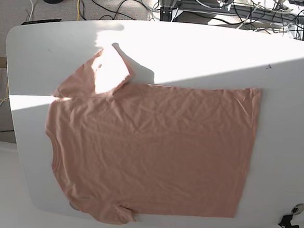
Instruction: Fold the T-shirt properly
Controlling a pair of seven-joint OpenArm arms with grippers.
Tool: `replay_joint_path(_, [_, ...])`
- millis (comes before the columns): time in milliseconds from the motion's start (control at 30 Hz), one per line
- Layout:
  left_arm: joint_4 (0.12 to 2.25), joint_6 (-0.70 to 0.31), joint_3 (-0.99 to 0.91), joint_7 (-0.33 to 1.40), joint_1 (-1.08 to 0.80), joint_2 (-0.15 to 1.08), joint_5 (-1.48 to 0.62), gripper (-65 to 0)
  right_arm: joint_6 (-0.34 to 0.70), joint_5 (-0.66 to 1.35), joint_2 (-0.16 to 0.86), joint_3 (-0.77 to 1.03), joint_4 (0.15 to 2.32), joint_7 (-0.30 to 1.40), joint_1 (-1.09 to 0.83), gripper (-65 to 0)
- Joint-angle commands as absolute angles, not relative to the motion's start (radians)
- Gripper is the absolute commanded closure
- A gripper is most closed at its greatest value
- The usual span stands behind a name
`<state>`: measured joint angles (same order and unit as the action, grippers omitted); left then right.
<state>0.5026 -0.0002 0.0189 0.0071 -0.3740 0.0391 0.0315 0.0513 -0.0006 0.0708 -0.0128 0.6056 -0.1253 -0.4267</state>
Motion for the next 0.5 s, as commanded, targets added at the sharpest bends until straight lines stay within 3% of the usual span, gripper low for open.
replay_joint_path(0, [0.578,-0.002,0.019,0.004,-0.414,0.045,0.031,-22.0,0.050,0.001,0.079,-0.012,0.702,-0.133,-0.483,-1.1])
replay_joint_path(67, [0.659,-0.002,0.019,0.004,-0.470,0.065,0.030,-22.0,0.050,0.001,0.079,-0.012,0.802,-0.133,-0.552,-5.7])
replay_joint_path(267, [0.871,-0.002,0.016,0.004,-0.610,0.071,0.030,-22.0,0.058,-0.007,0.081,-0.015,1.092,-0.131,-0.731,-32.9])
replay_joint_path(467, [1.093,-0.002,0.016,0.005,-0.768,0.071,0.028,-22.0,0.053,-0.002,0.081,-0.012,1.339,-0.131,-0.905,-34.2])
